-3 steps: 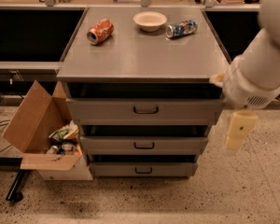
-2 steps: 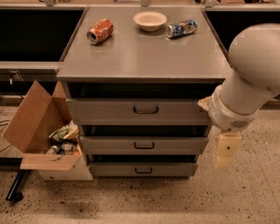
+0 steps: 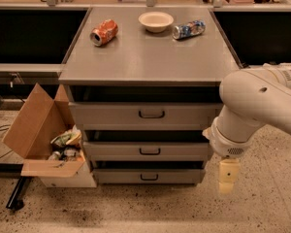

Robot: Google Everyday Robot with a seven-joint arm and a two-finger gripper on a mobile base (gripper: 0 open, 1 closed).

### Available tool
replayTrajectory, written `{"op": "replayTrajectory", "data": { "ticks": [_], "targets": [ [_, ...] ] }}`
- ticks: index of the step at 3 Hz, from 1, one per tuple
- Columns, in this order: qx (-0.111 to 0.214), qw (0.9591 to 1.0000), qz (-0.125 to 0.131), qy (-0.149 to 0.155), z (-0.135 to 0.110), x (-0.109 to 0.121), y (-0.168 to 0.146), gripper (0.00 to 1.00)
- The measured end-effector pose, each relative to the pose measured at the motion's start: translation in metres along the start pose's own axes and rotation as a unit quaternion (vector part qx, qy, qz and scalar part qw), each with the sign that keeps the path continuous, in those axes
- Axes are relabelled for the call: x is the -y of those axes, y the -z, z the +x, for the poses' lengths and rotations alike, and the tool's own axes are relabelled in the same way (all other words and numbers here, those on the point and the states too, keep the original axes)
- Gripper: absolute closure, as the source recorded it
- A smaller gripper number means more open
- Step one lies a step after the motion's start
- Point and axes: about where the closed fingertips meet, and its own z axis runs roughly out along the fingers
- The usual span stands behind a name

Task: Open bottom drawer

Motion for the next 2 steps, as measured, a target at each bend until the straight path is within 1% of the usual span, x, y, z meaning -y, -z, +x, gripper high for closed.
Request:
{"op": "replayTrajectory", "data": {
  "ticks": [1, 2],
  "targets": [
    [-0.003, 1.0000, -0.009, -0.002, 0.003, 0.002, -0.014, 0.00],
    [-0.014, 0.9991, -0.036, 0.014, 0.010, 0.009, -0.073, 0.00]
  ]
}}
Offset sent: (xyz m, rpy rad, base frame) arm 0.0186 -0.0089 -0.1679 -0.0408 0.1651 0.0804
